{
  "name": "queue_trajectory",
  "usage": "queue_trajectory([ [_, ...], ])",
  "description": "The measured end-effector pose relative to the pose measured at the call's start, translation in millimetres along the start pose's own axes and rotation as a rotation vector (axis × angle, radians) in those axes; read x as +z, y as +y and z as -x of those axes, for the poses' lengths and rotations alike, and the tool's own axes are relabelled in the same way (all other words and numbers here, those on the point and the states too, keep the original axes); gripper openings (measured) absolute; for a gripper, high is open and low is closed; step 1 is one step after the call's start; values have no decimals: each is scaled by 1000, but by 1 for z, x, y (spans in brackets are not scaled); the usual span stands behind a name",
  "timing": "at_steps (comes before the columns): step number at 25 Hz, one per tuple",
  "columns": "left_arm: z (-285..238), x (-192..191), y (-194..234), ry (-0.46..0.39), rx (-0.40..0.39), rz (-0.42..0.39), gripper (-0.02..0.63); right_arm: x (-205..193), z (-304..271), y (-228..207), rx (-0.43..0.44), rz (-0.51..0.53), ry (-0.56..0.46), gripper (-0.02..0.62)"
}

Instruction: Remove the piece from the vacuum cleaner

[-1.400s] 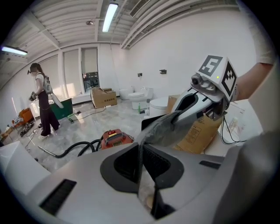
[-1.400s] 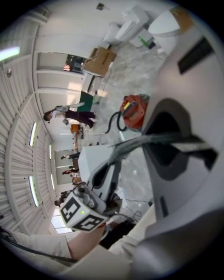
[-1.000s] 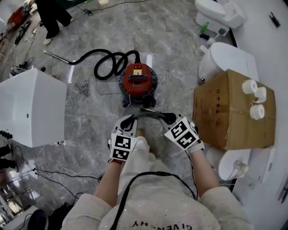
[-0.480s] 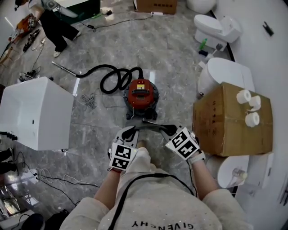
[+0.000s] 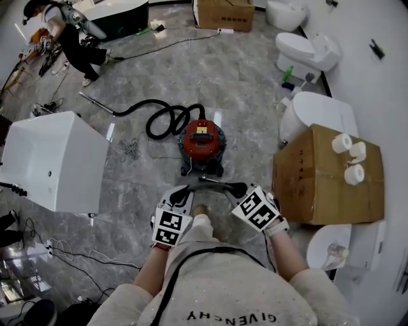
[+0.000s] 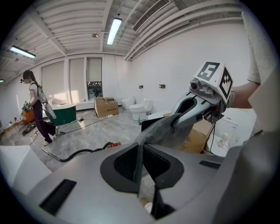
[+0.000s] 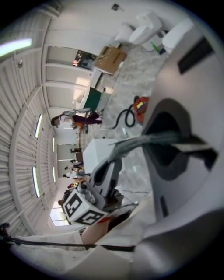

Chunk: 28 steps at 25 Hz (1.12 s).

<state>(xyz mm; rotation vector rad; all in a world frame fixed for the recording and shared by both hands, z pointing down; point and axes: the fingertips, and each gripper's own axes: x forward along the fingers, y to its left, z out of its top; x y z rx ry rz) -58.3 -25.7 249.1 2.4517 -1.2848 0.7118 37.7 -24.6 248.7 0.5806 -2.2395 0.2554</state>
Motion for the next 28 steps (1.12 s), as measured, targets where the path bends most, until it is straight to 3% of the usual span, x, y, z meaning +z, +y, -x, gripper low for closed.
queue_trajectory([
  [28, 34, 10, -19, -2, 33, -27, 46, 7, 32, 22, -7, 48, -34, 26],
])
